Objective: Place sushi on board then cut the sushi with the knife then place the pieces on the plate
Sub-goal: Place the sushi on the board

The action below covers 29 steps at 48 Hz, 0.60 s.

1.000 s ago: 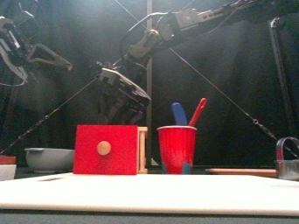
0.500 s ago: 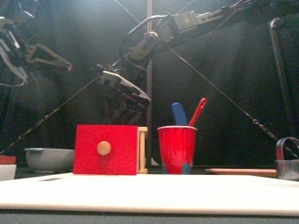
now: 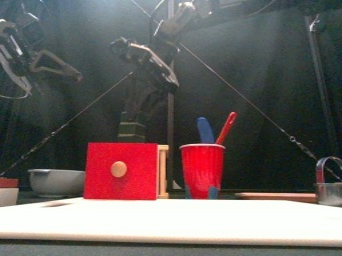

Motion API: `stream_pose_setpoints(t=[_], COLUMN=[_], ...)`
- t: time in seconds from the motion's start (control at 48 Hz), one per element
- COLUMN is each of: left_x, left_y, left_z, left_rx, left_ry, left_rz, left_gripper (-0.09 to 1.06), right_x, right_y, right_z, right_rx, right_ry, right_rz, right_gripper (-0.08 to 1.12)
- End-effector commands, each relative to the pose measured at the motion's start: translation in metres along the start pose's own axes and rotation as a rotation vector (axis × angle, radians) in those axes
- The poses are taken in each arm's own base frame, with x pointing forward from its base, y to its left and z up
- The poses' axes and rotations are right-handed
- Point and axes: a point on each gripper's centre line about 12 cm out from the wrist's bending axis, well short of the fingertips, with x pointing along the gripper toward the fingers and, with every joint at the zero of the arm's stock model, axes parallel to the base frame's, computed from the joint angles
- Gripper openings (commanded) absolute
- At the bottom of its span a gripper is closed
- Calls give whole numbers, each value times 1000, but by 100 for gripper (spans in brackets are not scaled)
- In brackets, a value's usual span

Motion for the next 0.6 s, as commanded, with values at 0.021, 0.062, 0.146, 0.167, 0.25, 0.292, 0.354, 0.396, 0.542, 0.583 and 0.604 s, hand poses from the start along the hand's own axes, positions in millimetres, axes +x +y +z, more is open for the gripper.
stream_pose_setpoints(t=[0.021,0.062,0.146,0.167,0.25,0.292,0.354,0.396,0.542,0.583,0.604], left_x=[2,1,2,2,2,2,2,2,3,3,3], left_y=[0,0,1,2,3,4,5,5,4,4,4], left_z=[5,5,6,6,6,6,7,8,11,12,12], left_rx=[1,1,0,2,-1,-1,-2,-2,-1,-2,-2], left_ry=[-17,-16,-18,-19,-21,-22,-24,-26,-33,-35,-36], left_rz=[3,3,10,11,19,22,27,29,27,27,27], left_gripper=[11,11,11,11,11,11,11,11,11,11,11], right_x=[-49,-57,-71,-76,-94,-100,-108,-111,-99,-91,-87], right_y=[1,3,7,8,14,17,22,27,43,48,50], right_z=[14,13,6,5,-8,-16,-27,-37,-79,-93,-99], right_rx=[-15,-31,-66,-77,-138,-163,-205,-237,-362,-416,-442], right_ry=[-103,-114,-132,-140,-164,-170,-183,-187,-130,-108,-99], right_rz=[21,24,25,24,13,5,2,7,-3,-19,-27], right_gripper=[60,60,60,60,60,60,60,60,60,60,61])
